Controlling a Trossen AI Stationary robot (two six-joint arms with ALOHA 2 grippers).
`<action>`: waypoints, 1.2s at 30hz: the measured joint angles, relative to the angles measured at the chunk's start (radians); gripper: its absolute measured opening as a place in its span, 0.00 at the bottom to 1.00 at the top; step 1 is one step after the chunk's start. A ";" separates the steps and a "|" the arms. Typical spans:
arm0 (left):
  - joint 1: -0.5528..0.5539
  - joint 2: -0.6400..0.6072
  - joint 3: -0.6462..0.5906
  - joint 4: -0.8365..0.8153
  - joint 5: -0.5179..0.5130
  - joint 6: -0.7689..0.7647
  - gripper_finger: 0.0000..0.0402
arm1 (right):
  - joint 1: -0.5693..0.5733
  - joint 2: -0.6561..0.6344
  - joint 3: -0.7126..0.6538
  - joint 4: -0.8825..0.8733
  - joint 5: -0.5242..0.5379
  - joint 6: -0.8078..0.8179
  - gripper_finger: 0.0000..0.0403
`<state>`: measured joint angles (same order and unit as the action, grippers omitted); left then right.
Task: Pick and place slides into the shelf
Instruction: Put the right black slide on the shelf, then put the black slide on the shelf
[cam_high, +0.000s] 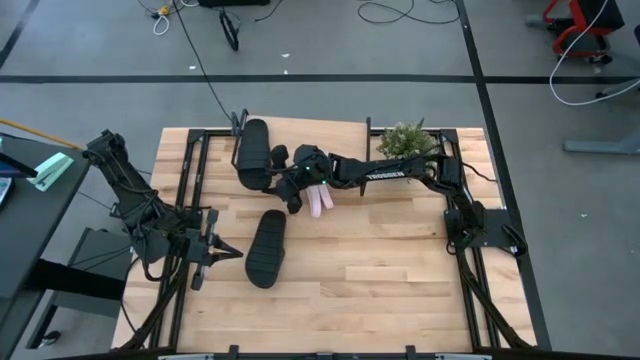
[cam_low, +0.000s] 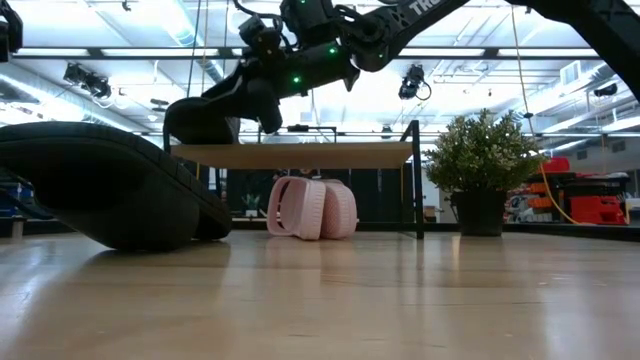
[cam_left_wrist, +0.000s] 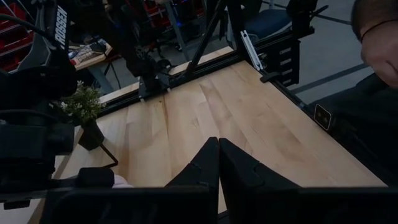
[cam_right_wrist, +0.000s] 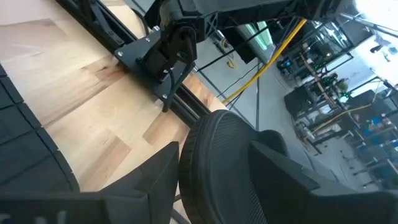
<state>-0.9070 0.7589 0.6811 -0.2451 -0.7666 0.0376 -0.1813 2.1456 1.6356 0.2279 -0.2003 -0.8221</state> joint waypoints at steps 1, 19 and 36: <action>0.000 0.000 0.000 0.000 0.000 0.000 0.04 | 0.000 0.000 0.000 0.000 -0.003 0.008 0.49; 0.000 0.000 0.000 0.000 0.000 -0.003 0.03 | 0.017 -0.001 0.002 -0.040 -0.068 0.067 0.49; 0.000 0.000 0.000 -0.023 0.000 -0.041 0.03 | 0.359 -0.056 0.002 -0.398 0.272 0.134 0.46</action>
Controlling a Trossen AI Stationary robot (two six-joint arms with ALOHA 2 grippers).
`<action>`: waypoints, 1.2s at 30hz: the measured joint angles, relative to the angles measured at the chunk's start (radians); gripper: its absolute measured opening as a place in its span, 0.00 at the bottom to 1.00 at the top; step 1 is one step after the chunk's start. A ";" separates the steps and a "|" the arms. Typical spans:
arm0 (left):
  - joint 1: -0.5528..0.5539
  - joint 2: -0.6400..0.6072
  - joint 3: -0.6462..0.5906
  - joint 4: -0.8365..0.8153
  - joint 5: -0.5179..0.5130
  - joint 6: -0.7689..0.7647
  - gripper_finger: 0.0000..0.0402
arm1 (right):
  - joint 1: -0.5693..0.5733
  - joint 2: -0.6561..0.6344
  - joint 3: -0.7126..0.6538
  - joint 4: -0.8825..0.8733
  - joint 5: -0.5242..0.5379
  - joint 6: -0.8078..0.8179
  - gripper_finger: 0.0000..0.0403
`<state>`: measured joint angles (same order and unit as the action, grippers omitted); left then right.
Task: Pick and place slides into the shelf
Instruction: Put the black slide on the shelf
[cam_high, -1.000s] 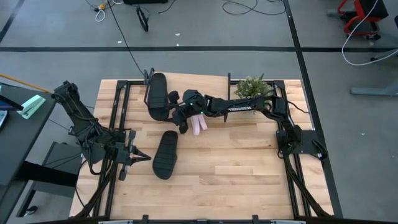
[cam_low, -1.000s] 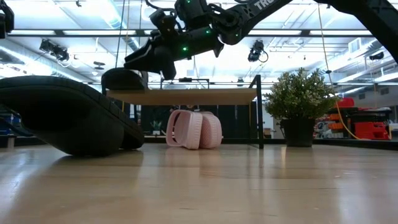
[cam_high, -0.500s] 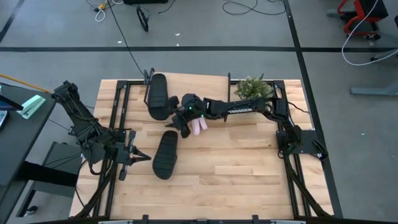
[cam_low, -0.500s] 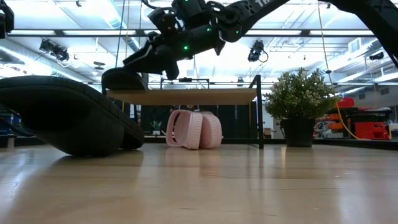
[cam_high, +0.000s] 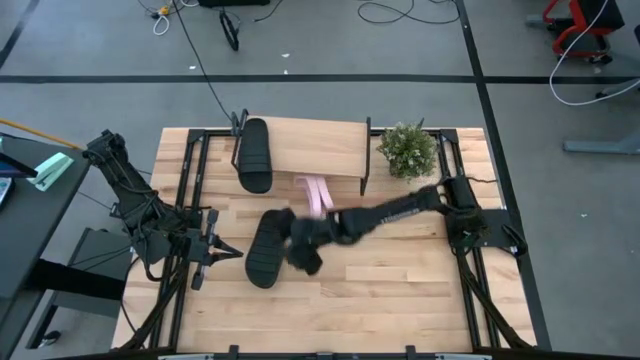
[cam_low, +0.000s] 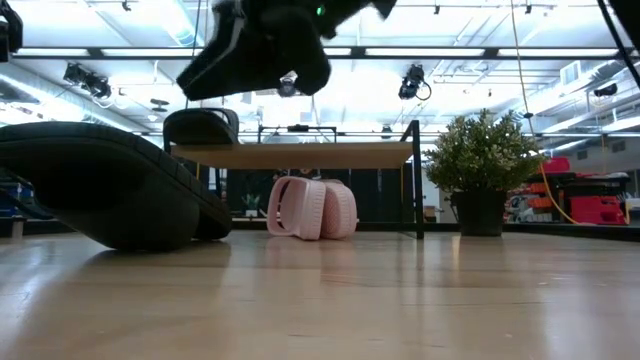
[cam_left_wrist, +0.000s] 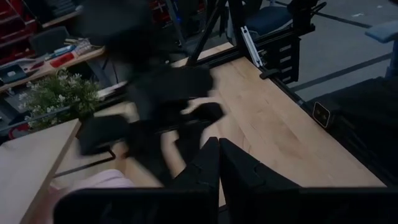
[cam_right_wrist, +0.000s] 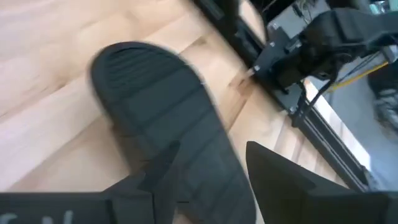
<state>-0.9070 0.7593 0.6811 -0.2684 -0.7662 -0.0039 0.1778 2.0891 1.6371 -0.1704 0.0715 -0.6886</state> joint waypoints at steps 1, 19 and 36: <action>0.000 0.000 0.000 0.000 0.000 -0.009 0.03 | 0.026 0.002 0.000 -0.014 0.046 -0.002 0.46; 0.000 0.000 0.000 -0.029 0.000 -0.122 0.02 | 0.221 0.041 -0.002 0.109 0.272 0.007 0.54; 0.000 0.019 0.000 -0.101 0.000 -0.203 0.03 | 0.234 0.355 0.262 0.254 0.435 -0.113 0.64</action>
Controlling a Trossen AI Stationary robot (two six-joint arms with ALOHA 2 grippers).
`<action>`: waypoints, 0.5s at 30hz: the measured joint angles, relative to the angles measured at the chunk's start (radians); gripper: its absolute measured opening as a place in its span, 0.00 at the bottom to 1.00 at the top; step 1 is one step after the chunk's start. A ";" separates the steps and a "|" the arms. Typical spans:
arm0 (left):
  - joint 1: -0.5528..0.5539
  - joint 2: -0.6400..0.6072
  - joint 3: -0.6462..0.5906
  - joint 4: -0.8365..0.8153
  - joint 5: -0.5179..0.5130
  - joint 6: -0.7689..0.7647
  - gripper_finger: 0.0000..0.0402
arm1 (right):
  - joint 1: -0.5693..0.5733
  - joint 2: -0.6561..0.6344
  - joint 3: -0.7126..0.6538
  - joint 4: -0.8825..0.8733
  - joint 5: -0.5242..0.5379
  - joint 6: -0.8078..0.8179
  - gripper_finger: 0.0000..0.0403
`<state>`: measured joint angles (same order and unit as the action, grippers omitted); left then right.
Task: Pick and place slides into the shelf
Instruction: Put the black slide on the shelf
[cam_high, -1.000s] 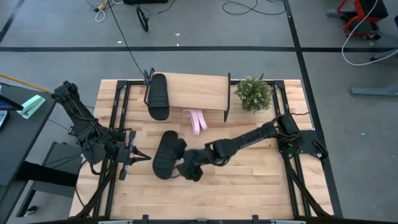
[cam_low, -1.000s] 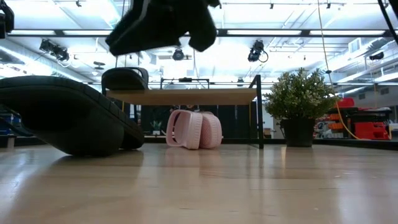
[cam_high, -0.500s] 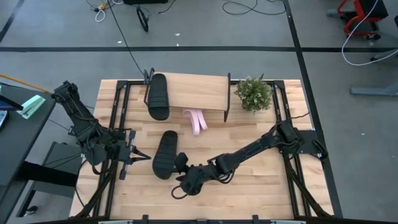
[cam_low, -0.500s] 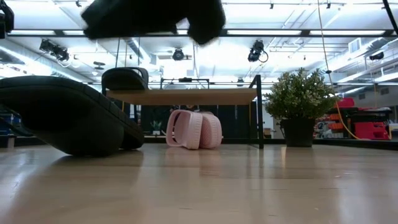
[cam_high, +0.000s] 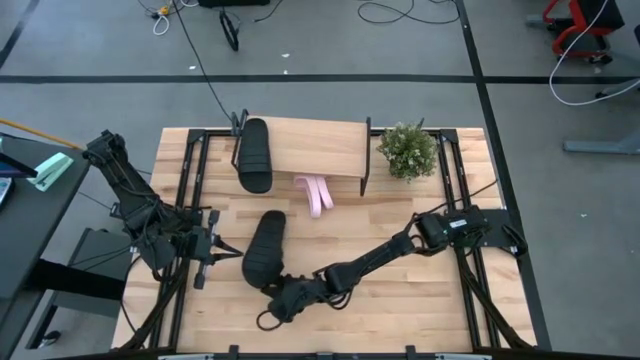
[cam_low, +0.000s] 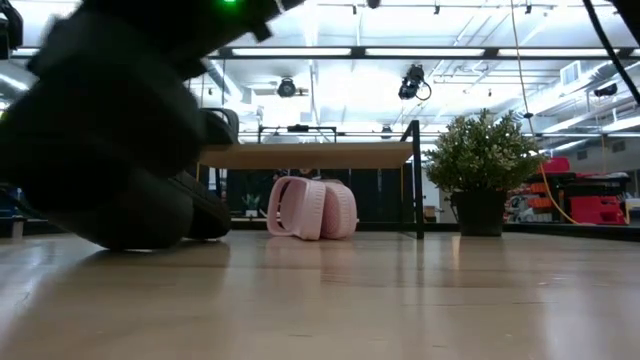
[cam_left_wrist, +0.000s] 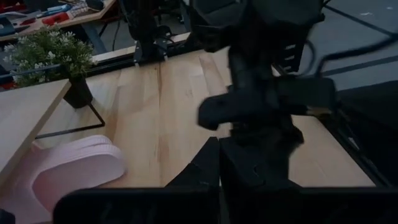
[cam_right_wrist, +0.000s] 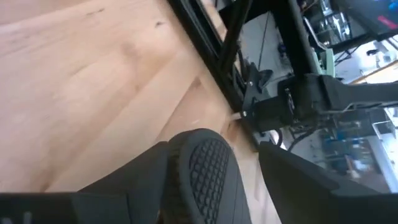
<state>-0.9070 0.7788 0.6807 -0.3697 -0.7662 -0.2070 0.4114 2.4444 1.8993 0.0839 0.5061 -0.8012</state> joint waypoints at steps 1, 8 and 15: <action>0.000 0.000 0.000 -0.002 0.000 0.000 0.03 | 0.002 0.020 0.027 -0.017 0.013 -0.008 0.64; 0.000 0.000 0.000 -0.002 0.000 -0.014 0.04 | 0.013 0.079 0.105 -0.122 0.088 0.015 0.64; 0.000 0.000 0.000 -0.002 0.000 0.006 0.06 | 0.009 0.079 0.106 -0.123 0.131 0.050 0.64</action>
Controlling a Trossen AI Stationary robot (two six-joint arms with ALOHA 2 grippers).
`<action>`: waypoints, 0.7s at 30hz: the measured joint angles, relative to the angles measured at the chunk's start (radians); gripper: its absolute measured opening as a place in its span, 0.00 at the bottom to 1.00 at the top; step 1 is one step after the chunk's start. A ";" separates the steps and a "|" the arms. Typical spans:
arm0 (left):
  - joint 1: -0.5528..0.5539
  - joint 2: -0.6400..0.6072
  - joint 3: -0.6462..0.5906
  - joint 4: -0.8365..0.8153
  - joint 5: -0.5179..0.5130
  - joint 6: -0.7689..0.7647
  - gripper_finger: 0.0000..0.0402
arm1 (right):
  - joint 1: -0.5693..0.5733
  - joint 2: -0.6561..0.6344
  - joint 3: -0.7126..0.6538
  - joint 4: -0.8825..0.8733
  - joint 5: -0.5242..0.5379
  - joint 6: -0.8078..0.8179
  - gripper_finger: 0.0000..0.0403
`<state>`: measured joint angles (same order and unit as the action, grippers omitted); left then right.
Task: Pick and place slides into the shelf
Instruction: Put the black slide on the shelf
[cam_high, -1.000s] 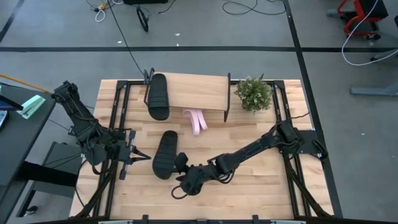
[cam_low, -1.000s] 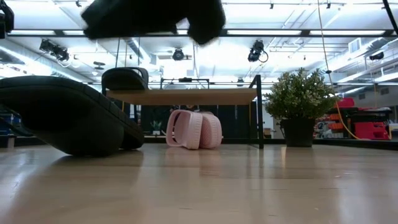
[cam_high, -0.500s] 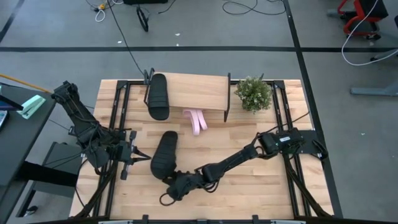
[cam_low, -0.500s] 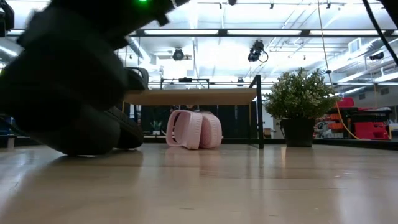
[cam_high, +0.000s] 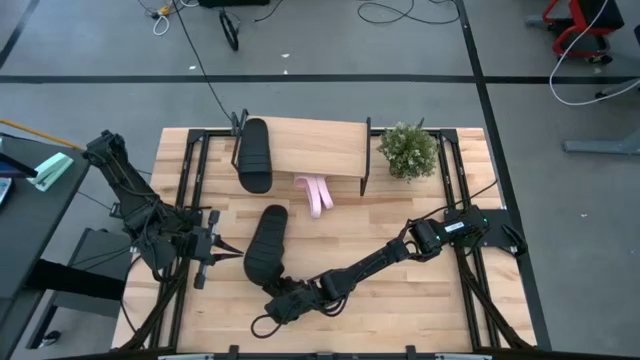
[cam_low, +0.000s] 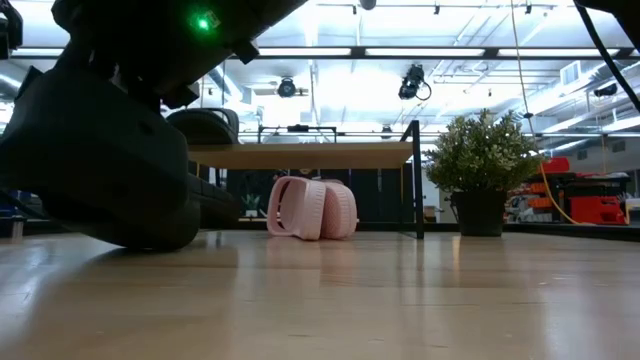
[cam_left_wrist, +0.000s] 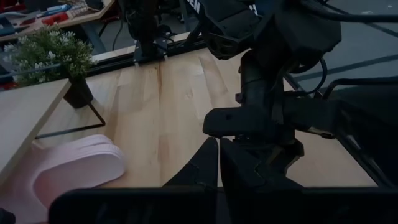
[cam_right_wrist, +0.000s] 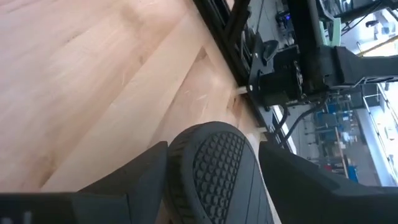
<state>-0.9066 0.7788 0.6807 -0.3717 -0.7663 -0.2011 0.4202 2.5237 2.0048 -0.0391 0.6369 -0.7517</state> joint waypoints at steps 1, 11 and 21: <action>0.000 0.000 0.000 0.000 0.000 0.002 0.06 | 0.000 0.000 0.000 -0.012 -0.009 0.001 0.64; 0.000 0.000 0.000 0.000 0.000 0.004 0.02 | 0.021 0.000 0.000 -0.093 -0.007 0.023 0.64; 0.000 0.000 0.000 -0.001 0.000 0.012 0.06 | 0.035 -0.008 0.000 -0.147 0.032 0.041 0.64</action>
<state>-0.9066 0.7788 0.6807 -0.3725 -0.7666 -0.1891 0.4557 2.5157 2.0045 -0.1857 0.6685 -0.7108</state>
